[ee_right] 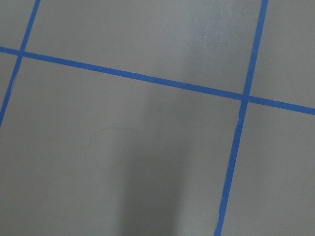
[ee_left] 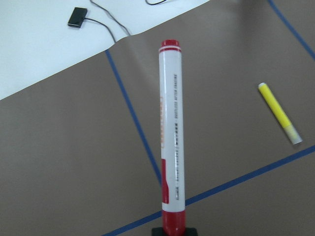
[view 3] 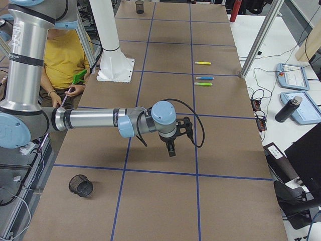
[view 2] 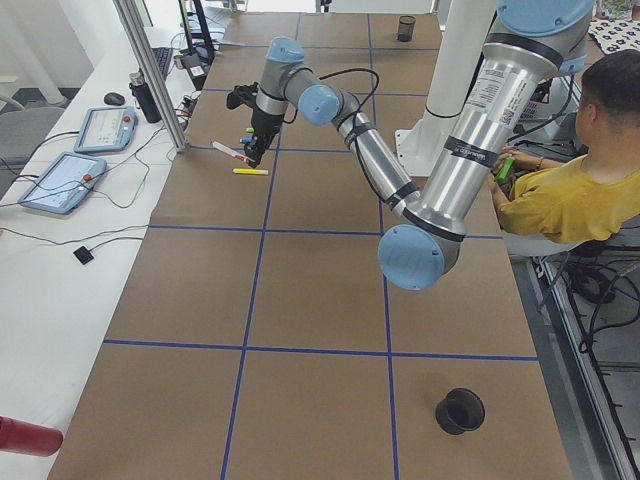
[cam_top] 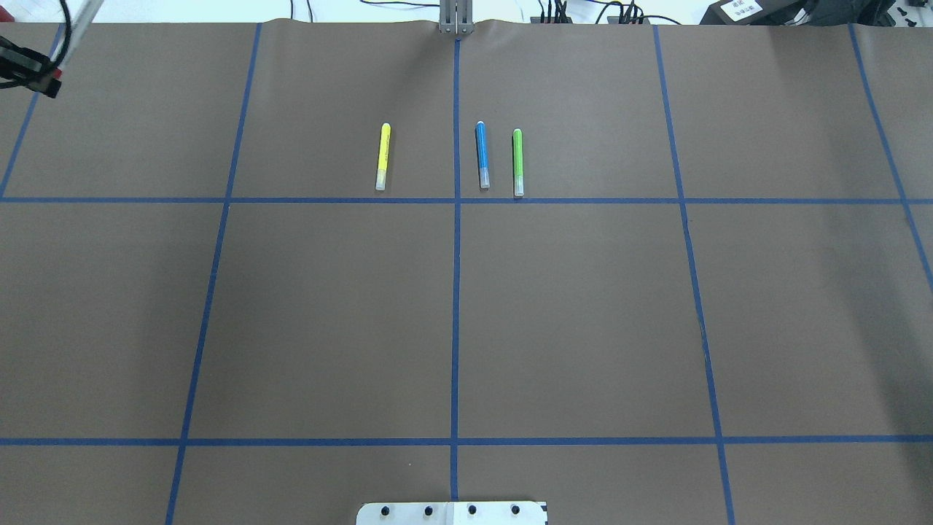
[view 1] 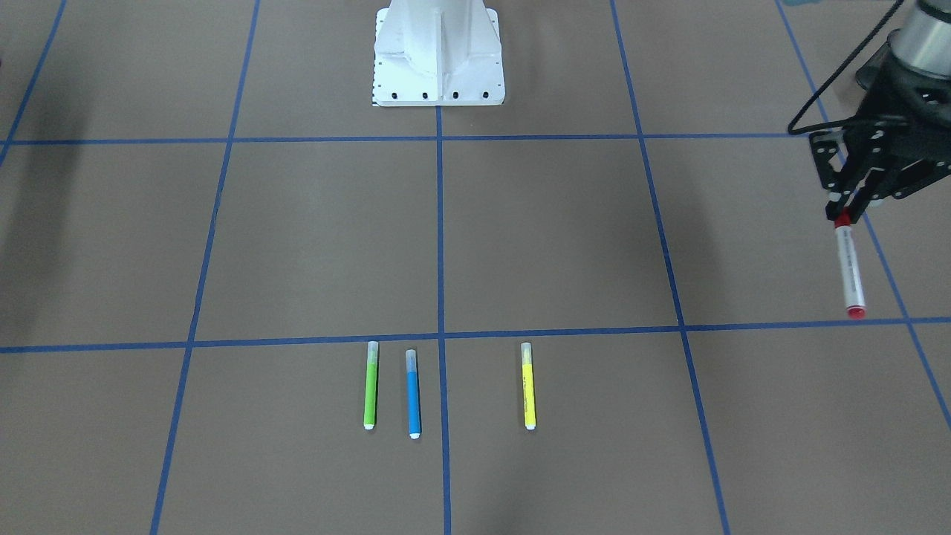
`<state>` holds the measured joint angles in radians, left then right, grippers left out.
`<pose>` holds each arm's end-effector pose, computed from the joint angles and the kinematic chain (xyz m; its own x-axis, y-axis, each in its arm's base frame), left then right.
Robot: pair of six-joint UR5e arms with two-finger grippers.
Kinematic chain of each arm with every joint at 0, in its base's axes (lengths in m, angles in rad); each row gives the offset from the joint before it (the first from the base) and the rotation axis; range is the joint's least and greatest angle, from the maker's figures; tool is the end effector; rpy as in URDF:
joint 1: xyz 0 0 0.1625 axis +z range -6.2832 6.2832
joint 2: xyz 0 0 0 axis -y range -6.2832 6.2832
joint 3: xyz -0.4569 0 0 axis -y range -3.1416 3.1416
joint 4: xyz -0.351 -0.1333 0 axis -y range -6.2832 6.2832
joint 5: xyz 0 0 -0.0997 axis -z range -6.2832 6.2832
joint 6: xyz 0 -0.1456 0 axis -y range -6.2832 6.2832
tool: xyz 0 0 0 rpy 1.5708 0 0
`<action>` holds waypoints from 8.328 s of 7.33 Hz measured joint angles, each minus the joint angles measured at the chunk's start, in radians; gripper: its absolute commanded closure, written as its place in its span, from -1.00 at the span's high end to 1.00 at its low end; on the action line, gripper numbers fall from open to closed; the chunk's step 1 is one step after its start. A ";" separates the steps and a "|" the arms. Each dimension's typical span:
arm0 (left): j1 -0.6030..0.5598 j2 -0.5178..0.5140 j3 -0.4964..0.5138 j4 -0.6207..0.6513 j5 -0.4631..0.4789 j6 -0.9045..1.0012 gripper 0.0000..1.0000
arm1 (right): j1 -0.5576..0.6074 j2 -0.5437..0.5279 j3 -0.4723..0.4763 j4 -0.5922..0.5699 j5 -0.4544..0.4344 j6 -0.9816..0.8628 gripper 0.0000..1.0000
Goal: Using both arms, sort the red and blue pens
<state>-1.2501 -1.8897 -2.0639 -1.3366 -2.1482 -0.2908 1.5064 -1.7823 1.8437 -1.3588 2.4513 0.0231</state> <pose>0.1175 -0.5246 0.3894 0.7475 0.2962 -0.5946 -0.0519 0.9184 0.3922 -0.0032 -0.3760 0.6500 0.6233 -0.2265 0.7485 0.0476 0.9664 0.2528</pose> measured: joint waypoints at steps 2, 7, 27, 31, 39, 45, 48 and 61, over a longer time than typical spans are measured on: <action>-0.156 0.125 -0.008 0.006 -0.089 0.208 -1.00 | 0.000 0.000 -0.002 0.020 0.000 0.000 1.00; -0.481 0.466 0.048 0.011 -0.078 0.641 -1.00 | 0.000 0.000 -0.012 0.055 0.001 0.002 1.00; -1.143 0.677 0.469 1.034 -0.170 0.645 -1.00 | 0.000 0.001 0.001 0.060 -0.002 0.009 0.99; -1.143 0.671 0.575 1.032 -0.170 0.636 -1.00 | 0.000 0.001 0.003 0.060 -0.002 0.010 0.99; -1.143 0.627 0.673 0.988 -0.225 0.540 -0.25 | 0.000 0.001 0.007 0.061 -0.002 0.009 0.99; -1.143 0.623 0.674 0.963 -0.232 0.538 1.00 | 0.000 0.006 0.007 0.061 -0.003 0.011 1.00; -1.143 0.613 0.619 0.851 -0.224 0.555 1.00 | -0.001 0.022 -0.002 0.058 -0.004 0.011 1.00; -0.555 0.578 0.124 -0.004 -0.209 0.399 1.00 | -0.067 0.133 -0.068 0.058 -0.002 0.152 1.00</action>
<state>-1.8052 -1.3116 -1.9396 -1.3402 -2.3574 0.1081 1.4394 -1.6498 1.7756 -1.3011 2.4489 0.1753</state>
